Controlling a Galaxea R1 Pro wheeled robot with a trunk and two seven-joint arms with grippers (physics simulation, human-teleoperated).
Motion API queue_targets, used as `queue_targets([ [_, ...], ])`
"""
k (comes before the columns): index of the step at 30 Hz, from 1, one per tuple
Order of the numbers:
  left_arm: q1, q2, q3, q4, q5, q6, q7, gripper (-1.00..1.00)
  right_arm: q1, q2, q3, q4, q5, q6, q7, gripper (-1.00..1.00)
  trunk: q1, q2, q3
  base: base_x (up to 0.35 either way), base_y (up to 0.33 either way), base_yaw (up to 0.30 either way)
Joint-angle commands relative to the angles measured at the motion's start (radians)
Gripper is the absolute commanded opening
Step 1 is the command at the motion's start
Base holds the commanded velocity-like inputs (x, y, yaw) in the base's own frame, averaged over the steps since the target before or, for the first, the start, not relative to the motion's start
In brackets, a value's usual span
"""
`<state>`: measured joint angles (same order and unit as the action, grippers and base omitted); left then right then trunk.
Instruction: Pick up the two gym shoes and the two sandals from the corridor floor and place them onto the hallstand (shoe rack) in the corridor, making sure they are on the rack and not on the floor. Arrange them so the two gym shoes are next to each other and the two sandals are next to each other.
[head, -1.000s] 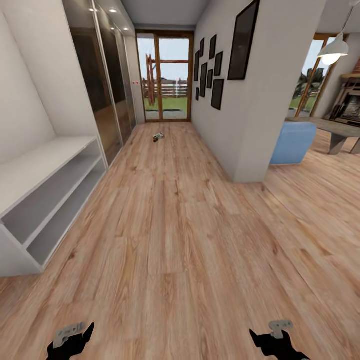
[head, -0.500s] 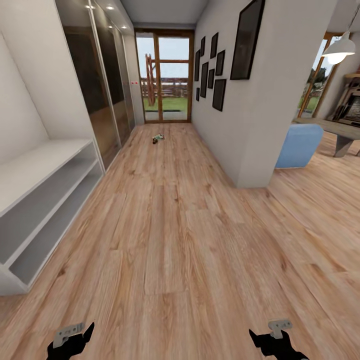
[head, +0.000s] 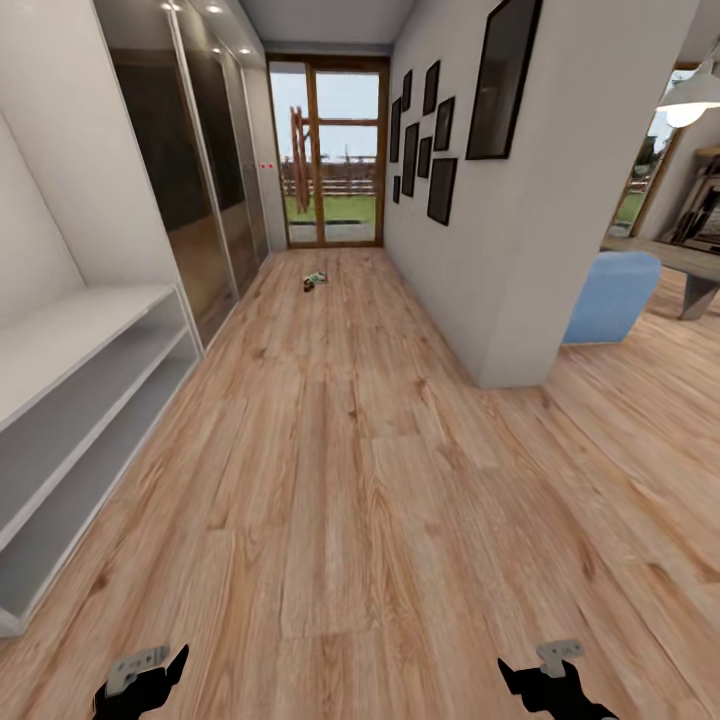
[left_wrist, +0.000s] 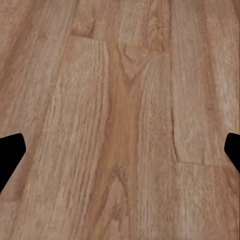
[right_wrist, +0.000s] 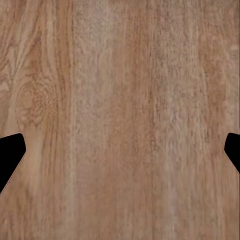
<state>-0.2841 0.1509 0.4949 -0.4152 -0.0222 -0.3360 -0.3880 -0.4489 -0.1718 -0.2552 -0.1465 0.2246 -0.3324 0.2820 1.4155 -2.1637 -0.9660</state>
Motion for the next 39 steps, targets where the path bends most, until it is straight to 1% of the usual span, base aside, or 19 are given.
queue_targets([
  [1, -0.001, -0.001, 0.008, 0.001, -0.002, -0.001, -0.009, 1.00, -0.001, 0.000, -0.009, 0.001, 0.009, -0.003, 0.004, 1.00, 0.000, 0.000, -0.001, 0.338, 0.000, 0.000],
  [13, -0.001, -0.001, 0.008, 0.001, -0.002, -0.001, -0.009, 1.00, -0.001, 0.003, -0.009, 0.001, 0.009, -0.003, 0.005, 1.00, 0.000, 0.000, -0.001, 0.338, 0.000, 0.060],
  [39, -0.001, -0.001, 0.008, 0.001, -0.002, -0.001, -0.009, 1.00, -0.001, 0.003, -0.009, 0.001, 0.009, -0.003, 0.004, 1.00, 0.000, 0.000, -0.001, 0.338, 0.000, 0.001],
])
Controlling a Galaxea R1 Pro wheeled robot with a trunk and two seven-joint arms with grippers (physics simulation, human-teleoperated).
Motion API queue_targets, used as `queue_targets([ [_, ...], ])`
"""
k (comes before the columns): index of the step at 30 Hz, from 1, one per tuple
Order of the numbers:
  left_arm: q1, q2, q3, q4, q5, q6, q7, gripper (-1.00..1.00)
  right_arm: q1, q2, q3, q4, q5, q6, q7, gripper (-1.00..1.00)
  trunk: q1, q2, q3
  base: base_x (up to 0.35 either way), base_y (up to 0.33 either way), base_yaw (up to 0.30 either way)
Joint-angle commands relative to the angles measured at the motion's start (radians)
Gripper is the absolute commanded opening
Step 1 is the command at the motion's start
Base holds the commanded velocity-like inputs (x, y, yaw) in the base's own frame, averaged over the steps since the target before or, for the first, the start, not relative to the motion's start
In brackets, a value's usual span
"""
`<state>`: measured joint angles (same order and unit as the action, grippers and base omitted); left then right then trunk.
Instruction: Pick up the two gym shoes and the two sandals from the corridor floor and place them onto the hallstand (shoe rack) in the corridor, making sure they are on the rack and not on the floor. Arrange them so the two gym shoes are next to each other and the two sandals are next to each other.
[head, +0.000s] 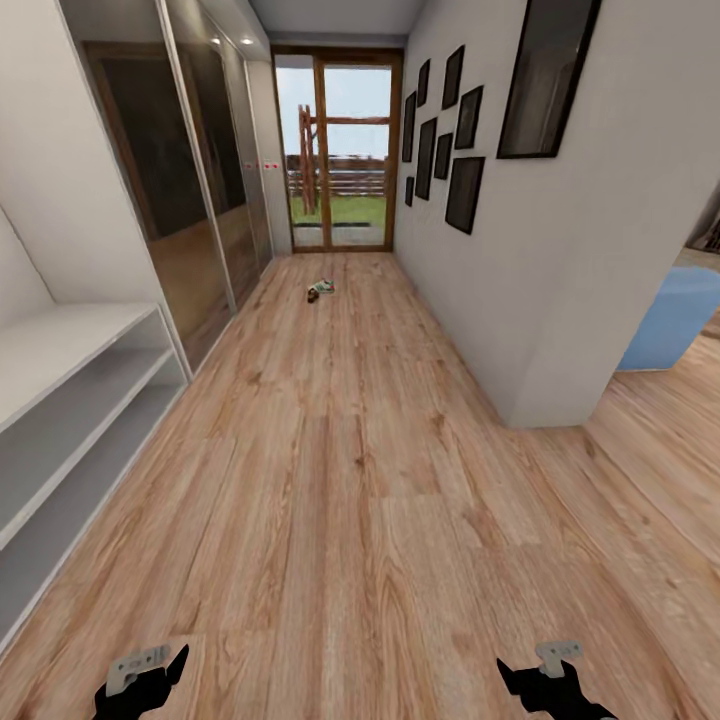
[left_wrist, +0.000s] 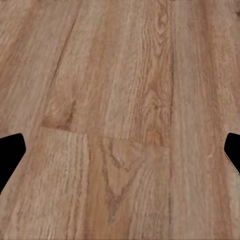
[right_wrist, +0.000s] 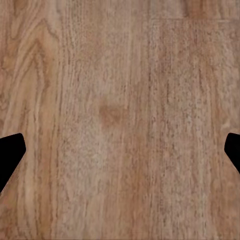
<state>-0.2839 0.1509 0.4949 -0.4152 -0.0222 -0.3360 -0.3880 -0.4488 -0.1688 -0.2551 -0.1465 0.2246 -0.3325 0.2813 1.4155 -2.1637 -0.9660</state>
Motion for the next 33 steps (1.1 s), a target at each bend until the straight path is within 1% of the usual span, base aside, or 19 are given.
queue_targets([
  [1, -0.001, -0.001, 0.008, 0.001, -0.002, -0.001, -0.009, 1.00, -0.001, 0.000, -0.009, 0.001, 0.009, -0.003, 0.005, 1.00, 0.000, 0.000, -0.001, 0.338, 0.000, 0.000],
  [33, -0.001, -0.001, 0.008, 0.001, -0.002, -0.001, -0.009, 1.00, -0.001, 0.000, -0.009, 0.001, 0.009, -0.003, 0.005, 1.00, 0.000, 0.000, -0.001, 0.338, 0.000, 0.000],
])
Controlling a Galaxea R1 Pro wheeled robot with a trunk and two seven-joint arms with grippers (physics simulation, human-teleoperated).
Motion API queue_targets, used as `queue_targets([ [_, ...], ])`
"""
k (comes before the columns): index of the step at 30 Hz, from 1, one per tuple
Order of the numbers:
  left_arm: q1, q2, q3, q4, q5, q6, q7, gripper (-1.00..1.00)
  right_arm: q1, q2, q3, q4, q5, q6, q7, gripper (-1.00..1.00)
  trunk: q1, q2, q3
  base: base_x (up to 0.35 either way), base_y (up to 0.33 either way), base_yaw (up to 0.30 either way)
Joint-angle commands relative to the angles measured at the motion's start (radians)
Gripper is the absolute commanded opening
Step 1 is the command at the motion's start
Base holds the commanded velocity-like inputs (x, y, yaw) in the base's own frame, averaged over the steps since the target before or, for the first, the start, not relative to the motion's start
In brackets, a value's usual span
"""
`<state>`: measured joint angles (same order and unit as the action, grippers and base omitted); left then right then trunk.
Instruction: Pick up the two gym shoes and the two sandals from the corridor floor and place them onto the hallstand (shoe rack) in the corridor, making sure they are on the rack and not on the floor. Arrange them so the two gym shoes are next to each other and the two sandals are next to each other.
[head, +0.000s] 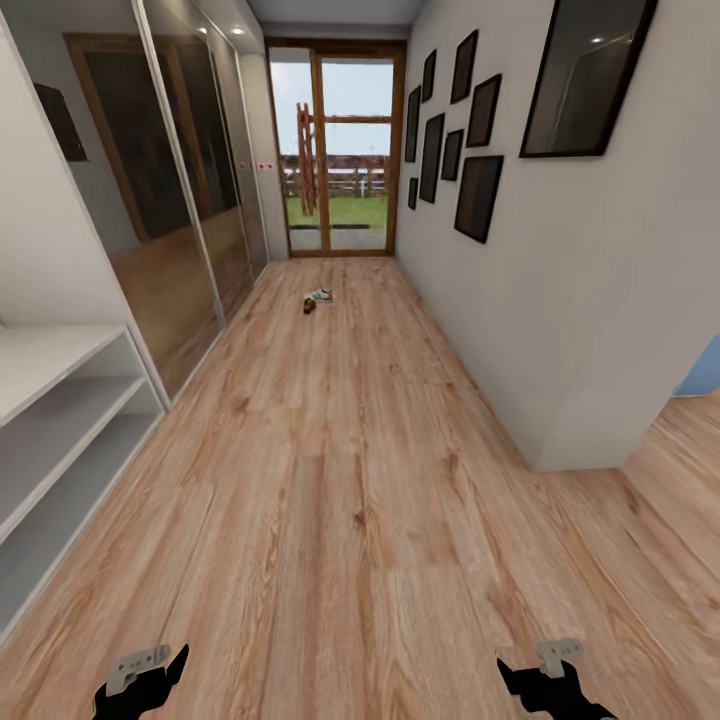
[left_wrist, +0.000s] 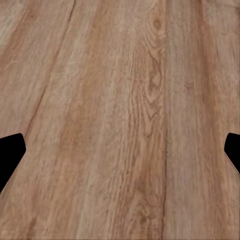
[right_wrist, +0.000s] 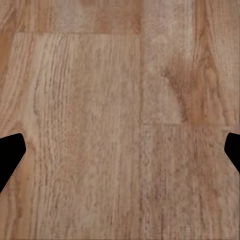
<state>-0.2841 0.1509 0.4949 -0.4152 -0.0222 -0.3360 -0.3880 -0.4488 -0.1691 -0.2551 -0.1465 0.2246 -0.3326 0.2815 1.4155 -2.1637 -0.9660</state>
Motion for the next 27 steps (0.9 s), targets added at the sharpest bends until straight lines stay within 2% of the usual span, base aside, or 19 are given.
queue_targets([
  [1, -0.001, -0.001, 0.008, 0.001, -0.002, -0.001, -0.009, 1.00, -0.001, 0.000, -0.009, 0.001, 0.009, -0.003, 0.004, 1.00, 0.000, 0.000, -0.001, 0.338, 0.000, 0.000],
  [27, -0.001, -0.001, 0.008, 0.001, -0.002, -0.001, -0.009, 1.00, -0.001, -0.001, -0.009, 0.001, 0.009, -0.003, 0.005, 1.00, 0.000, 0.000, -0.001, 0.338, 0.000, 0.000],
])
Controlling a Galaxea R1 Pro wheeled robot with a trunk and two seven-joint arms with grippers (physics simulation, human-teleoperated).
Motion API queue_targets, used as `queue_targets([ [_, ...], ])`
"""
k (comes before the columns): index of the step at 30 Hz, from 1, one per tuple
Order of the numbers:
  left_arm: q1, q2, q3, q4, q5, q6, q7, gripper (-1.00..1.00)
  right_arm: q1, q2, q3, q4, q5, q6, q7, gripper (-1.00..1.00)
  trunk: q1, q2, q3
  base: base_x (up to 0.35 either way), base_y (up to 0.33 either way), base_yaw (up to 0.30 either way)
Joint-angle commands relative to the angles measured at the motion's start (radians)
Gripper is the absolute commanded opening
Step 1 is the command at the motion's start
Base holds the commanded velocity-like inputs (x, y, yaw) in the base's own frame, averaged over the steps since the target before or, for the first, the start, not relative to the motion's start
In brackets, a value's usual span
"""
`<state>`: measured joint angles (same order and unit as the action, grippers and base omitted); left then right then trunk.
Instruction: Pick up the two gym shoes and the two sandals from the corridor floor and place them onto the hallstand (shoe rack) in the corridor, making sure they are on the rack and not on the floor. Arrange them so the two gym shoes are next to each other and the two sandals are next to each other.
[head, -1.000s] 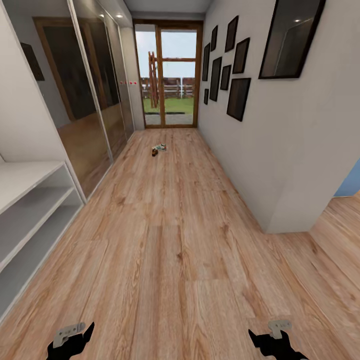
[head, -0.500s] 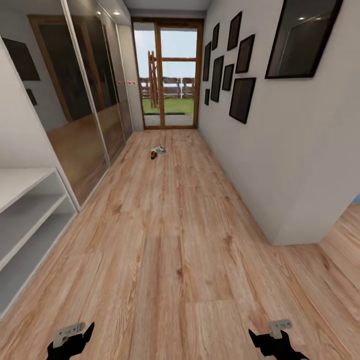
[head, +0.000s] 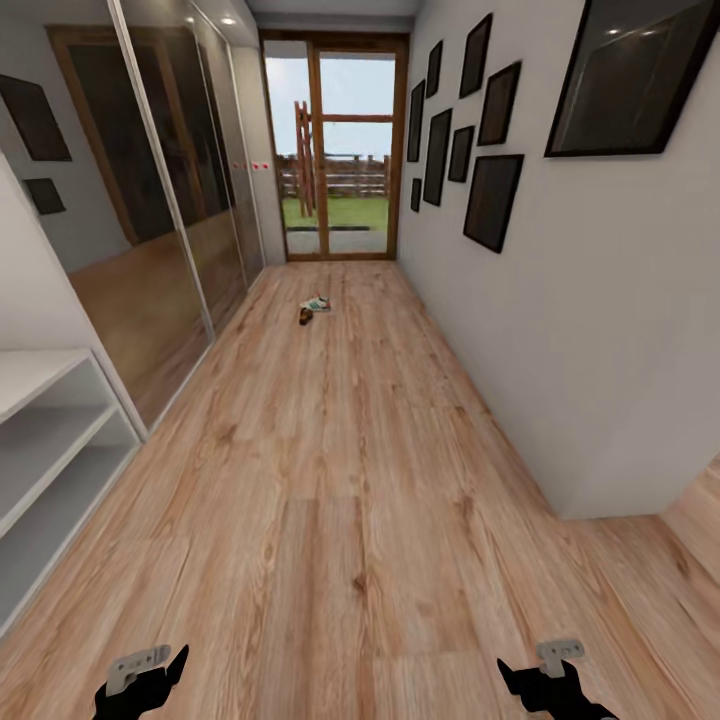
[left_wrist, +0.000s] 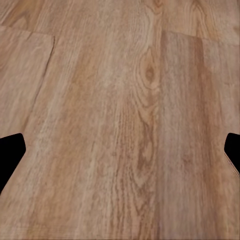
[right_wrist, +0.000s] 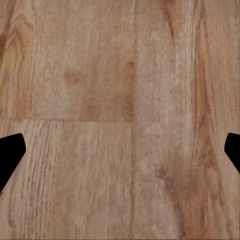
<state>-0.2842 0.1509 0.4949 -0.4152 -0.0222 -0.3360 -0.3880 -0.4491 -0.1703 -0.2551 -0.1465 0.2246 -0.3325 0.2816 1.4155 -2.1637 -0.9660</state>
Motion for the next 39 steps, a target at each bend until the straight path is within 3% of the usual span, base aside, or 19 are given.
queue_targets([
  [1, -0.001, -0.001, 0.008, 0.001, -0.002, -0.001, -0.009, 1.00, -0.001, 0.000, -0.009, 0.001, 0.009, -0.003, 0.004, 1.00, 0.000, 0.000, -0.001, 0.338, 0.000, 0.000],
  [39, -0.001, -0.001, 0.008, 0.001, -0.002, -0.001, -0.009, 1.00, 0.000, 0.000, -0.009, 0.001, 0.009, -0.003, 0.004, 1.00, 0.000, 0.000, -0.001, 0.338, 0.000, 0.000],
])
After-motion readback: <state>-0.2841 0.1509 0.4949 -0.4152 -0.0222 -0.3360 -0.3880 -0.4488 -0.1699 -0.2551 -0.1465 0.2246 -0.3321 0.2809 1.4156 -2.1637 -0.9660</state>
